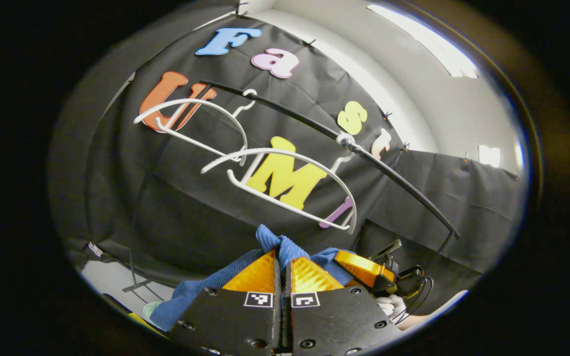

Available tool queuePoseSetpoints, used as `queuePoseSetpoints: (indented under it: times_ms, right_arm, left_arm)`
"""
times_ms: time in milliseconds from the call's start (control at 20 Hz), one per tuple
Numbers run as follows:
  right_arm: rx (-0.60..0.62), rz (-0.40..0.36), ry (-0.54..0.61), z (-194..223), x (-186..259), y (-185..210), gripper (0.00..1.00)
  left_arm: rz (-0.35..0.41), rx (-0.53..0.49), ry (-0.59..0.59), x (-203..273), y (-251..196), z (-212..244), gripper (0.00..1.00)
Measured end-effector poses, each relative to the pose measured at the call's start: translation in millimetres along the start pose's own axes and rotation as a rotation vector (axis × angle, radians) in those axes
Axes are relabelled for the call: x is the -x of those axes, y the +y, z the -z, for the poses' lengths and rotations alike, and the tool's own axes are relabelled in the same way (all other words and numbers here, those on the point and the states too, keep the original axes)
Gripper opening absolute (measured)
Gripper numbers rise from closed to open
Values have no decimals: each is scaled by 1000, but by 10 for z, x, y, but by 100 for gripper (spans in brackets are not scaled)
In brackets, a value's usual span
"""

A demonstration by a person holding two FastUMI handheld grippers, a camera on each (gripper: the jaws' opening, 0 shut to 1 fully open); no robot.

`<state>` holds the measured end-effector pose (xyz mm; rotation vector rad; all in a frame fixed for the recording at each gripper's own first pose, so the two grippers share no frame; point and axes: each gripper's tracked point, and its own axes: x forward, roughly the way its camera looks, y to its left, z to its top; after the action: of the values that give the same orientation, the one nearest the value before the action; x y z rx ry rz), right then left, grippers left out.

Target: Grasp the clothes on the hanger with both hands and then place them into the laundry hamper below.

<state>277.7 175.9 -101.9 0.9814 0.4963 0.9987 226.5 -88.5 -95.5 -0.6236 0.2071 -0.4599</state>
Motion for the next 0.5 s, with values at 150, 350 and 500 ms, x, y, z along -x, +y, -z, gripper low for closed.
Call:
queuePoseSetpoints:
  times_ms: [150, 350, 500]
  right_arm:
    - [52, 17, 46, 243, -94, 105, 5]
    - [149, 66, 89, 455, -168, 132, 4]
    - [205, 121, 133, 644, -135, 62, 4]
  left_arm:
    - [-23, -59, 35, 48, -83, 103, 0]
    - [-130, -151, 47, 194, 52, 161, 0]
    - [-144, -164, 68, 269, 84, 274, 5]
